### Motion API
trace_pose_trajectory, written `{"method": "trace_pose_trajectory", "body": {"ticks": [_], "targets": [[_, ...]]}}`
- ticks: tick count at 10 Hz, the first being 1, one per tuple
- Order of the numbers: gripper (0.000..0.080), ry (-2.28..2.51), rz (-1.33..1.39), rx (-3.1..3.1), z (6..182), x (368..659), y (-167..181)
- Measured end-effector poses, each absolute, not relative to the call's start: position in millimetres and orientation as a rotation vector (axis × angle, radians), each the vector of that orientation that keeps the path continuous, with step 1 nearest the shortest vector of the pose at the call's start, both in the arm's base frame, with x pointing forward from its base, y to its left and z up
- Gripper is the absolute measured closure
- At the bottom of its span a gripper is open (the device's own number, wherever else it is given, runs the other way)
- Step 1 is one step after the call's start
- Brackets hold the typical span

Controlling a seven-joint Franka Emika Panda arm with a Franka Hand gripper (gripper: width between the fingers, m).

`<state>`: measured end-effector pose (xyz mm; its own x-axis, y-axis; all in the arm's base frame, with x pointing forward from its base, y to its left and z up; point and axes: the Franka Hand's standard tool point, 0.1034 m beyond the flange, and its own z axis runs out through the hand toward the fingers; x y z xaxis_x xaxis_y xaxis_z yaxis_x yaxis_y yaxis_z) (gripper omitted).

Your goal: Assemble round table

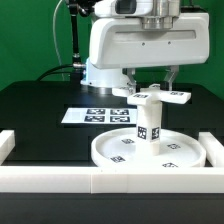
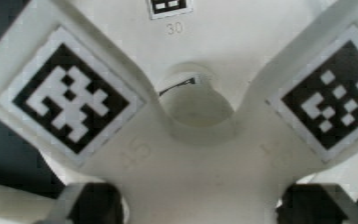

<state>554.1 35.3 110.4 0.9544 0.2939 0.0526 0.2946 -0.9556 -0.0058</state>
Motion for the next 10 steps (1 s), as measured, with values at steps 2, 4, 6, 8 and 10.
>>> {"method": "trace_pose_trajectory", "body": {"ticks": [2,4,6,8,10], "targets": [[0.0366,-0.504,-0.122,-3.089,110.4,559.2,32.2],[0.0366,-0.505,-0.121,-3.089,110.2,559.0,32.5],[0.0366,-0.505,-0.121,-3.089,110.2,559.0,32.5],[0.0366,-0.499,-0.121,-3.090,110.2,559.0,32.5],[0.0366,-0.470,-0.121,-3.093,110.2,559.0,32.5]]}}
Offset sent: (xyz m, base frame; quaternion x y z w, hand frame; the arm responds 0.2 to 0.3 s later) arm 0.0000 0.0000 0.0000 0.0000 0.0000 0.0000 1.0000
